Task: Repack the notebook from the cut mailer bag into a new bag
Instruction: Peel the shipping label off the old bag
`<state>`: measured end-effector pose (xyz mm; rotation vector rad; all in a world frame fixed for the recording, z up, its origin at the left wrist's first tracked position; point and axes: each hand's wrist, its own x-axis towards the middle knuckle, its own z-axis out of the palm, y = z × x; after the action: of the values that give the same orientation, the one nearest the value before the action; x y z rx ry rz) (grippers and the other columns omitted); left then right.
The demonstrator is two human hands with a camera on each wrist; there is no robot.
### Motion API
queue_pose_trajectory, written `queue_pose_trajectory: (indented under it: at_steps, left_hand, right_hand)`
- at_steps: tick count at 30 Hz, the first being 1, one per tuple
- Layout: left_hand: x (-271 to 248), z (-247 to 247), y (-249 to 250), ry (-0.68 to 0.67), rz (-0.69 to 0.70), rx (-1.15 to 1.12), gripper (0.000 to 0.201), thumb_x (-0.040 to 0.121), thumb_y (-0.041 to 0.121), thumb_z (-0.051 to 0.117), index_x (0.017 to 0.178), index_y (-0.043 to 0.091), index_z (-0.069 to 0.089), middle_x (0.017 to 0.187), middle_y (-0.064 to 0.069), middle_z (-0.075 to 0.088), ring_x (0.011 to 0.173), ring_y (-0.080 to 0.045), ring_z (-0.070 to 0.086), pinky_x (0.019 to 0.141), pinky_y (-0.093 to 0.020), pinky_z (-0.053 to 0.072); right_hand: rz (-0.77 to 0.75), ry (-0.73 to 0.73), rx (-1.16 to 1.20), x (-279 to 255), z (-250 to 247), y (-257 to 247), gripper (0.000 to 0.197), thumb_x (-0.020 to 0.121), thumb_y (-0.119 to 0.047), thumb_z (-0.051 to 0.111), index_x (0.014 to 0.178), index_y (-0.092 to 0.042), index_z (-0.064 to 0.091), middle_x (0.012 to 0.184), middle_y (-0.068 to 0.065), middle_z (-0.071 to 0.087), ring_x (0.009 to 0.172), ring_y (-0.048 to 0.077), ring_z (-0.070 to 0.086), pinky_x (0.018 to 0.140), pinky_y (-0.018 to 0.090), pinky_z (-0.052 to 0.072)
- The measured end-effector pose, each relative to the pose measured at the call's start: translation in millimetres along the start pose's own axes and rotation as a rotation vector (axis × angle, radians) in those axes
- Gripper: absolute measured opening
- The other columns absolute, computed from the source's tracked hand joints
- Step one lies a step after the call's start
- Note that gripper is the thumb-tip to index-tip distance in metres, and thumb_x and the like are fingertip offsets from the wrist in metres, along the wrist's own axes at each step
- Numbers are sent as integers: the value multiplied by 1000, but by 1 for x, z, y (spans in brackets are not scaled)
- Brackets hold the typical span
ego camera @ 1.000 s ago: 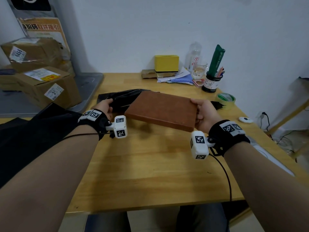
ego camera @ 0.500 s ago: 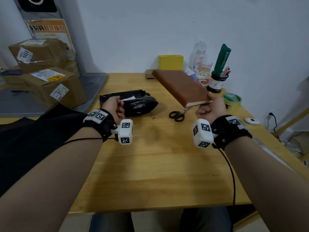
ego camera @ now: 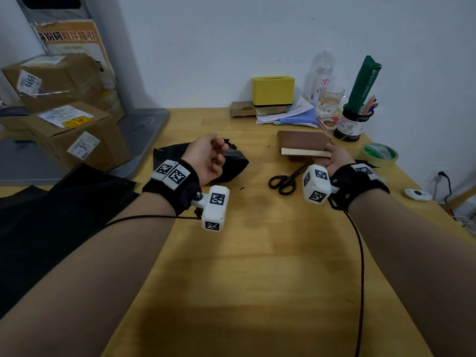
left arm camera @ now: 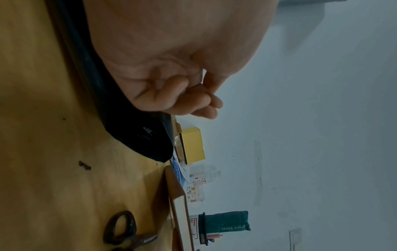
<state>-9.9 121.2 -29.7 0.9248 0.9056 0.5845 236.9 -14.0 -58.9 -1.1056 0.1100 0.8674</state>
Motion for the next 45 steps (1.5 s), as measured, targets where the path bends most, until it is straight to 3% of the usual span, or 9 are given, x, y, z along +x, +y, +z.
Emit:
queue_pose_trajectory:
  at_steps: [6, 9, 19, 23, 27, 30, 34, 39, 45]
  left_hand:
    - [17, 8, -1, -8, 5, 45, 33, 101, 36, 46, 71, 23, 53, 65, 8, 58, 43, -7, 40, 41, -19, 24]
    - [20, 10, -2, -8, 2, 55, 34, 100, 36, 46, 70, 24, 54, 65, 9, 58, 43, -7, 40, 42, -19, 24]
    - [-2, 8, -10, -17, -3, 65, 33, 100, 36, 48, 70, 24, 54, 65, 9, 59, 44, -7, 40, 42, -19, 24]
    - [-15, -2, -15, 9, -11, 107, 32, 99, 35, 47, 71, 25, 55, 67, 10, 59, 47, -7, 40, 41, -19, 25]
    - [-26, -19, -22, 43, -30, 154, 23, 98, 37, 51, 82, 23, 61, 78, 6, 64, 52, -8, 48, 41, -17, 29]
    - [-36, -28, -24, 58, -50, 120, 15, 93, 35, 61, 99, 22, 63, 95, -3, 65, 62, -11, 56, 45, -20, 34]
    - [-40, -36, -24, 88, -77, -17, 36, 84, 35, 73, 113, 17, 61, 114, -12, 63, 92, -23, 62, 57, -25, 46]
    - [-36, -45, -27, 90, -110, -78, 34, 97, 35, 54, 124, 17, 64, 115, -10, 55, 99, -23, 55, 69, -29, 45]
    - [-47, -38, -48, -136, -243, 63, 38, 99, 34, 49, 126, 12, 64, 130, 2, 54, 95, -19, 65, 49, -23, 41]
  right_hand:
    - [12, 33, 62, 29, 7, -7, 16, 108, -23, 43, 101, -14, 54, 73, 0, 37, 51, 10, 30, 35, 14, 28]
    - [34, -8, 121, 25, 14, -8, 21, 104, -28, 49, 110, -8, 54, 88, 9, 52, 60, 15, 43, 44, 21, 39]
    - [51, -14, 141, -10, 18, -3, 22, 104, -13, 46, 123, -12, 35, 97, 18, 46, 76, 28, 52, 78, 27, 53]
    - [45, -39, 110, -16, 15, 3, 43, 102, -12, 47, 142, -10, 32, 105, 21, 48, 76, 28, 56, 68, 28, 55]
    - [11, -93, 39, -27, 18, 11, 39, 99, -11, 47, 138, -8, 41, 131, 22, 47, 84, 27, 58, 58, 29, 57]
    - [1, -153, -34, -37, 24, 21, 33, 96, -9, 50, 129, -5, 53, 119, 18, 53, 75, 27, 60, 56, 30, 57]
    - [4, -289, -302, -55, 34, 36, 22, 94, -16, 56, 114, -11, 65, 119, 12, 64, 76, 25, 64, 60, 30, 56]
    - [-19, -376, -492, -71, 50, 47, 25, 98, -20, 56, 119, -12, 67, 111, 6, 72, 79, 23, 65, 56, 27, 49]
    - [-82, -419, -382, -85, 68, 47, 16, 100, -11, 54, 111, -5, 64, 96, 13, 75, 59, 21, 62, 52, 26, 50]
